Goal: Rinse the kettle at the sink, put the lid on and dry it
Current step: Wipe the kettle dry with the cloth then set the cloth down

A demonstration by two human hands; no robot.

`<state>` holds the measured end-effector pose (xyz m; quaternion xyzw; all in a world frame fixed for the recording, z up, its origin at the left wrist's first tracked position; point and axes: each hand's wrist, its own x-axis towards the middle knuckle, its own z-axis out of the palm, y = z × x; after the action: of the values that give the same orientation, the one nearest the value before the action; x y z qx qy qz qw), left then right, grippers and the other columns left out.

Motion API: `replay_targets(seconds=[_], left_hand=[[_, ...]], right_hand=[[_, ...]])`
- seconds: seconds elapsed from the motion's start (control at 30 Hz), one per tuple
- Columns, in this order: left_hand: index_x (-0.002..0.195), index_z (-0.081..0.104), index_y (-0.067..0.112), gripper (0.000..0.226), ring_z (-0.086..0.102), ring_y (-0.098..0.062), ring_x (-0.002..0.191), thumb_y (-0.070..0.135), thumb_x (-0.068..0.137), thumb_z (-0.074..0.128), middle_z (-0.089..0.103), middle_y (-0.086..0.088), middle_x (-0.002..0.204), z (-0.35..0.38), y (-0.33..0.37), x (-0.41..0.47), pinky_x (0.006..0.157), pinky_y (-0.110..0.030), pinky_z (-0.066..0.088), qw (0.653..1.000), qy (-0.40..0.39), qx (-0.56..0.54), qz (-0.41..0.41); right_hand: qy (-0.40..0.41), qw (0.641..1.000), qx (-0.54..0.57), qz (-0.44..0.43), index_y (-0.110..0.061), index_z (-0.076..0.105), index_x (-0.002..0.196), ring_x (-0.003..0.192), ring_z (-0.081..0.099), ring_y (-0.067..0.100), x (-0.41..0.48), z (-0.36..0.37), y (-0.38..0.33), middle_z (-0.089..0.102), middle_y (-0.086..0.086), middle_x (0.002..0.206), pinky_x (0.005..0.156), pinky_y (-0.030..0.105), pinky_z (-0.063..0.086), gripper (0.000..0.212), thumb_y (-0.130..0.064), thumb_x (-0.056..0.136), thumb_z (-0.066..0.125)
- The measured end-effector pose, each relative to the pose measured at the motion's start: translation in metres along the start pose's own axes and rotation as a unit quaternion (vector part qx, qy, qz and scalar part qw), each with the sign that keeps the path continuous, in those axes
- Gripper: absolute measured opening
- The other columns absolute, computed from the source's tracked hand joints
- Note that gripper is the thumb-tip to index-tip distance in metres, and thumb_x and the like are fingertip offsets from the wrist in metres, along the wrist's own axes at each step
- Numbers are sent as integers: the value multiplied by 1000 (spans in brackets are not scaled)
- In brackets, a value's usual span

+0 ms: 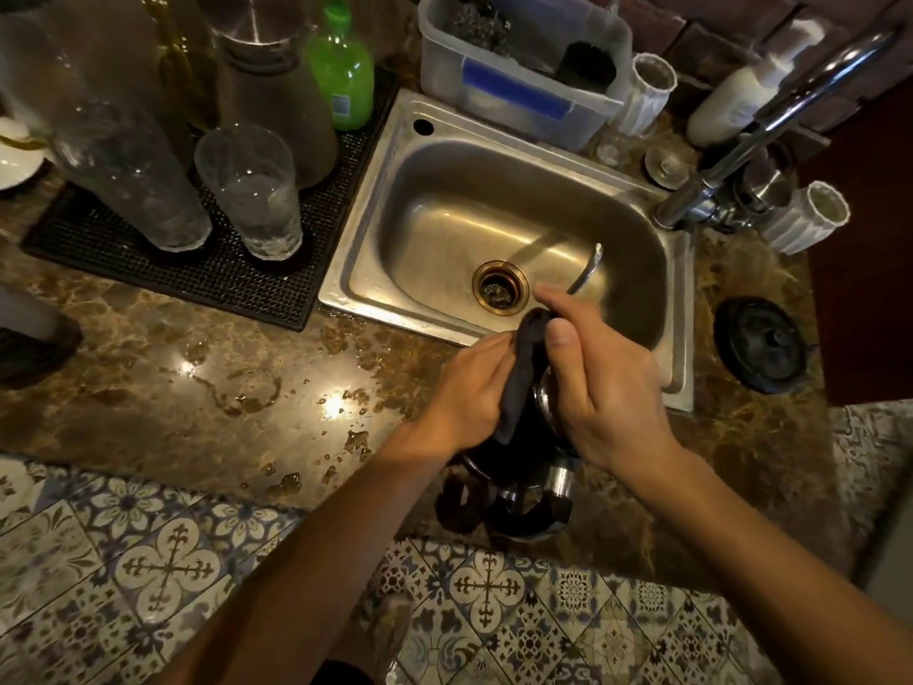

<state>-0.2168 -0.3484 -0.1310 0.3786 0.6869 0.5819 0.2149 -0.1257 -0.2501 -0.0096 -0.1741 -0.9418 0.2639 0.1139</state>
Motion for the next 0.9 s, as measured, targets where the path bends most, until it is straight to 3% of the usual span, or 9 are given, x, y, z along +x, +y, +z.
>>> replay_targets(seconds=[0.07,0.13,0.3,0.4,0.47,0.57,0.63,0.77,0.9], left_hand=[[85,61,30,26,60,-6,74,31,102,41,62,10,79,-4,8,9,66,-25,42,997,-17,-48,-53],[83,64,29,27,58,4,62,36,102,46,63,15,67,-5,11,18,59,-19,41,991,-16,-86,-105],[71,70,30,34,58,3,49,49,93,53,66,8,57,-11,17,55,51,-22,43,971,-25,-63,-230],[86,81,28,39,71,-13,68,55,97,55,78,-2,78,-20,23,61,65,-32,54,926,5,-178,-332],[108,79,19,43,75,-25,81,54,98,56,79,-13,99,-31,29,60,74,-39,58,883,26,-279,-377],[125,72,15,54,71,-35,105,57,98,54,75,-19,119,-49,48,57,93,-48,55,865,18,-321,-385],[122,74,16,51,72,-33,107,56,98,54,75,-17,119,-59,63,58,91,-43,57,864,15,-339,-373],[103,83,23,43,77,-25,100,52,100,51,79,-12,112,-68,108,65,73,-32,62,859,-33,-377,-345],[108,81,17,40,74,-34,106,45,102,53,76,-19,116,-48,159,72,78,-38,62,864,-76,-392,-306]], right_hand=[[-2,1000,4,11,-17,51,143,111,67,18,1,-1,-1,68,5,129,87,37,56,47,-38,107,31],[-9,1000,8,20,-14,52,144,119,65,20,1,0,-2,65,6,135,93,42,55,47,-36,107,32],[-28,999,-11,31,-12,51,145,132,57,20,3,-4,-6,61,8,143,108,43,47,44,-29,107,37],[-46,998,-22,40,-15,51,145,128,58,19,5,-7,-6,61,5,142,106,36,47,44,-34,107,39],[-50,997,-18,58,-17,51,145,125,60,20,6,-8,-7,63,4,140,101,38,49,47,-41,105,44],[-46,996,14,76,-20,49,146,121,61,18,6,-12,-8,63,2,140,96,29,48,55,-48,100,53],[-22,994,60,92,-23,50,146,124,58,13,7,-17,-10,62,-2,141,98,25,45,55,-48,98,57],[63,977,165,121,-26,46,148,128,52,5,11,-49,-6,57,-4,144,108,33,45,53,-37,97,59],[45,965,239,96,-20,44,150,133,53,10,20,-105,1,56,1,145,111,43,46,60,-15,95,65]])
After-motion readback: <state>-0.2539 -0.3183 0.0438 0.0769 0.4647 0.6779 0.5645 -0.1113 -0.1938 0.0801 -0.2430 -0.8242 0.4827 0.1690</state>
